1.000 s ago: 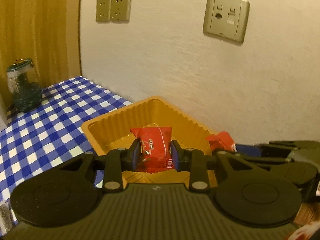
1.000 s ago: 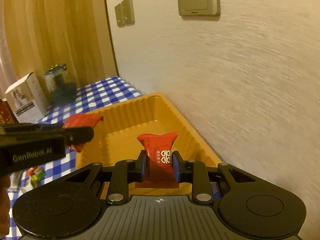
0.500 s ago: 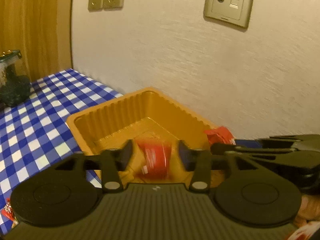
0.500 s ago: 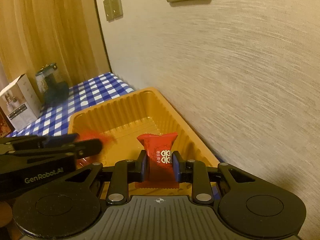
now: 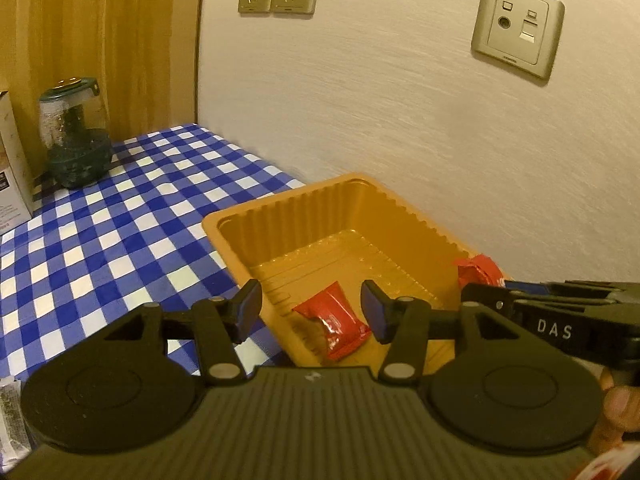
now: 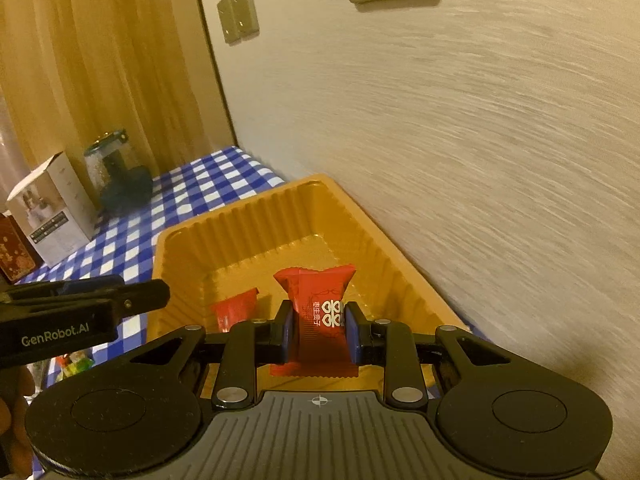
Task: Organize snacks
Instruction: 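Open the right tool to drop its red packet into the tray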
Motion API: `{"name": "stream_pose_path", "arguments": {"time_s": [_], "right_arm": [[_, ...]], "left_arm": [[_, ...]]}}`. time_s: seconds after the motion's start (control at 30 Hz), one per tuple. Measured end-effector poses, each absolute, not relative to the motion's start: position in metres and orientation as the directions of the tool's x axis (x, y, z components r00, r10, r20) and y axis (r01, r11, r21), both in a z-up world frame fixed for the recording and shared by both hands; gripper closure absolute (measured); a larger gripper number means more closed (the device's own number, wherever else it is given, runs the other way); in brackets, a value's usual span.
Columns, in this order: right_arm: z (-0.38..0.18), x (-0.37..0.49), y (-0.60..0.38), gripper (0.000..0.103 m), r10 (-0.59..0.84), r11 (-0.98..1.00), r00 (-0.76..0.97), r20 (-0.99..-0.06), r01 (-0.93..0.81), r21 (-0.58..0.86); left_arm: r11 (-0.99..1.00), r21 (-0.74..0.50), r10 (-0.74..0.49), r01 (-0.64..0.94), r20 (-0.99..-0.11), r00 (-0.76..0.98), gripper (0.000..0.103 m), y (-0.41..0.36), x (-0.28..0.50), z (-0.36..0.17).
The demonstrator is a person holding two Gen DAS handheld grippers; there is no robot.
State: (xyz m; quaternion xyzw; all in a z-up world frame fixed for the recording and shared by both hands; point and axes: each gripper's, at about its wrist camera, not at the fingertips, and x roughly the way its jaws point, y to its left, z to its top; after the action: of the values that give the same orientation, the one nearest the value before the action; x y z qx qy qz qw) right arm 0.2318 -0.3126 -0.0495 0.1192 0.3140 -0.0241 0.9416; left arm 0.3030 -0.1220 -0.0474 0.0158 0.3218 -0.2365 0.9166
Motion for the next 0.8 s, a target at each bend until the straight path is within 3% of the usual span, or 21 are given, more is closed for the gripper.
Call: {"name": "stream_pose_path", "arguments": {"time_s": [0.3,0.33,0.43,0.8], "right_arm": [[-0.049,0.239,-0.304,0.075,0.062,0.968,0.821,-0.568,0.089,0.234],[-0.049,0.241,-0.304,0.073,0.066,0.966,0.819,-0.570,0.090,0.241],[-0.050,0.241,-0.306,0.047,0.057,0.962,0.824,-0.564,0.104,0.250],[-0.048,0.238,-0.306,0.047,0.049,0.967,0.828,-0.558,0.100,0.234]], "left_arm": [[0.889,-0.117,-0.417,0.442,-0.604,0.679,0.051,-0.115,0.301,-0.051],[0.891,-0.116,-0.413,0.438,-0.604,0.681,0.049,-0.114,0.301,-0.052],[0.898,-0.112,-0.401,0.425,-0.604,0.688,0.047,-0.108,0.301,-0.052],[0.905,-0.113,-0.393,0.410,-0.592,0.704,0.046,-0.100,0.296,-0.046]]}}
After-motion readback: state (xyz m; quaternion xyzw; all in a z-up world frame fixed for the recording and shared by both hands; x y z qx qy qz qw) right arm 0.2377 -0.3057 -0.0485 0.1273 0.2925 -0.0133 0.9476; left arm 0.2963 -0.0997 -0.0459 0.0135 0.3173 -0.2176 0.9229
